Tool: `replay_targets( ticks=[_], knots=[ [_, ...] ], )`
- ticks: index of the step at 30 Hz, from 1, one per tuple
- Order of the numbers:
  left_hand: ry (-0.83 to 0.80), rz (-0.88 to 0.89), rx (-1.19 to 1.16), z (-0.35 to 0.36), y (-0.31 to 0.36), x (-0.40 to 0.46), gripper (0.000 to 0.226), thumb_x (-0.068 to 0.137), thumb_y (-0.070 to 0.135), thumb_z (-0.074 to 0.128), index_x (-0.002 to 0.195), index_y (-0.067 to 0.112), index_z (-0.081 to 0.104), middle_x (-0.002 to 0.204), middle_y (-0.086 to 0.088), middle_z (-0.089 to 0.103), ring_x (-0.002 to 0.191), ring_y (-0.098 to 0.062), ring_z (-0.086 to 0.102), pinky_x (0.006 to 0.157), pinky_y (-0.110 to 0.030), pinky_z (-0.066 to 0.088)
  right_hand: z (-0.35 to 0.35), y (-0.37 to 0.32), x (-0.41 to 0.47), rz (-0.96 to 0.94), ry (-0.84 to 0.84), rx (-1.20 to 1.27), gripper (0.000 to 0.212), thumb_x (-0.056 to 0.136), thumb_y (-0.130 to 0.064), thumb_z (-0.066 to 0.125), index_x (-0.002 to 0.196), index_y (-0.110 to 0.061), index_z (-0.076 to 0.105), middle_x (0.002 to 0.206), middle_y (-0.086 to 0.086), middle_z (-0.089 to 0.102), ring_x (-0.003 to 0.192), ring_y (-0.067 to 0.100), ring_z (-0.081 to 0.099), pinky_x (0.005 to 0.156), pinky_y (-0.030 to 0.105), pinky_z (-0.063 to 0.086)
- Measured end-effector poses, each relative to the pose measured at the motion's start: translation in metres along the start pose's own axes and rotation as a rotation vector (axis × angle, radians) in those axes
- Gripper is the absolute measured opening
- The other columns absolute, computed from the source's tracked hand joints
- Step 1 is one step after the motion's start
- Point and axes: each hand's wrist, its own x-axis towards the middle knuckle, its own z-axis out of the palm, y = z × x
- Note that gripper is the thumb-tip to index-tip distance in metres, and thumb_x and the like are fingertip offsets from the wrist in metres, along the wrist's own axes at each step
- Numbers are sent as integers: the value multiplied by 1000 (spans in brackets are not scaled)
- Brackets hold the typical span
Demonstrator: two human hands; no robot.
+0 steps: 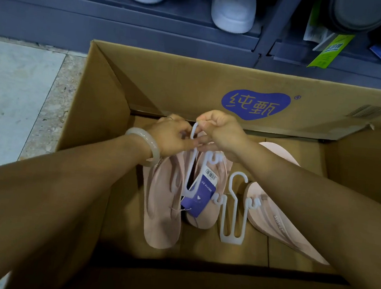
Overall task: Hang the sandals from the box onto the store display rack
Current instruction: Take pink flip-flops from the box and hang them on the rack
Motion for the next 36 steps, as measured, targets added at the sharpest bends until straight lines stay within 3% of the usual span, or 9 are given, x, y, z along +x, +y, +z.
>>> replay_targets(
  ticks=[4, 7, 10, 14, 19, 21, 25, 30, 36],
  knots=[
    [-10, 3, -134, 2, 2, 4, 26, 88, 26, 62, 64, 24, 52, 75, 8, 47, 81, -16, 51, 72, -26, 39, 0, -8, 0, 11, -31, -7, 11, 97, -12, 45, 92, -14, 54, 87, 8, 63, 61, 15, 65, 62, 25, 57],
    [0, -71, -251, 5, 3, 8, 26, 86, 23, 65, 63, 27, 54, 69, 7, 53, 72, -16, 52, 62, -25, 39, -6, -5, 6, -75, 50, -304, 17, 96, -20, 48, 99, -10, 61, 95, 14, 65, 69, 18, 64, 74, 33, 54],
    [40, -122, -270, 12, 0, 13, 11, 82, 27, 69, 74, 20, 65, 83, -5, 66, 84, -24, 61, 78, -35, 50, -21, -1, 11, -139, 194, -623, 25, 96, -19, 46, 99, -3, 65, 102, 15, 68, 96, 26, 61, 84, 31, 45],
    [64, -185, -293, 16, -3, 17, 9, 83, 25, 68, 78, 18, 68, 88, -10, 68, 89, -26, 63, 83, -35, 51, -36, 11, 15, 57, 62, -842, 25, 90, -1, 44, 105, -4, 64, 118, 13, 62, 108, 29, 56, 91, 34, 45],
    [74, -248, -211, 23, 4, 23, 24, 80, 34, 70, 64, 19, 62, 62, 3, 54, 70, -19, 52, 57, -22, 36, -36, 13, 14, 178, -21, -608, 34, 92, 1, 43, 121, -7, 59, 125, 13, 57, 108, 29, 57, 98, 40, 48],
    [77, -272, -165, 26, 7, 26, 24, 80, 38, 69, 68, 18, 65, 64, 0, 56, 76, -25, 56, 65, -25, 42, -36, 15, 14, 156, -15, -580, 28, 92, -10, 53, 120, -7, 60, 122, 11, 59, 111, 27, 58, 98, 37, 48],
    [58, -326, -107, 32, 7, 29, 31, 84, 40, 64, 91, 10, 69, 102, -13, 68, 106, -31, 57, 97, -41, 44, -38, 22, 11, 132, -25, -557, 47, 81, -19, 71, 124, -9, 55, 94, -1, 57, 95, 16, 54, 82, 27, 44],
    [39, -335, -162, 30, 6, 27, 30, 89, 30, 60, 101, 4, 68, 96, -13, 66, 92, -28, 61, 89, -37, 48, -40, 20, 11, 113, -52, -552, 41, 80, -6, 69, 119, -5, 56, 71, -6, 48, 68, 7, 50, 60, 15, 40],
    [107, -310, -365, 24, 3, 31, 25, 88, 28, 62, 98, 7, 71, 86, -7, 67, 85, -23, 61, 83, -33, 48, -42, 17, 6, 150, -153, -517, 36, 75, -3, 73, 106, -14, 60, 86, -2, 59, 88, 16, 57, 63, 18, 43]
  ],
)
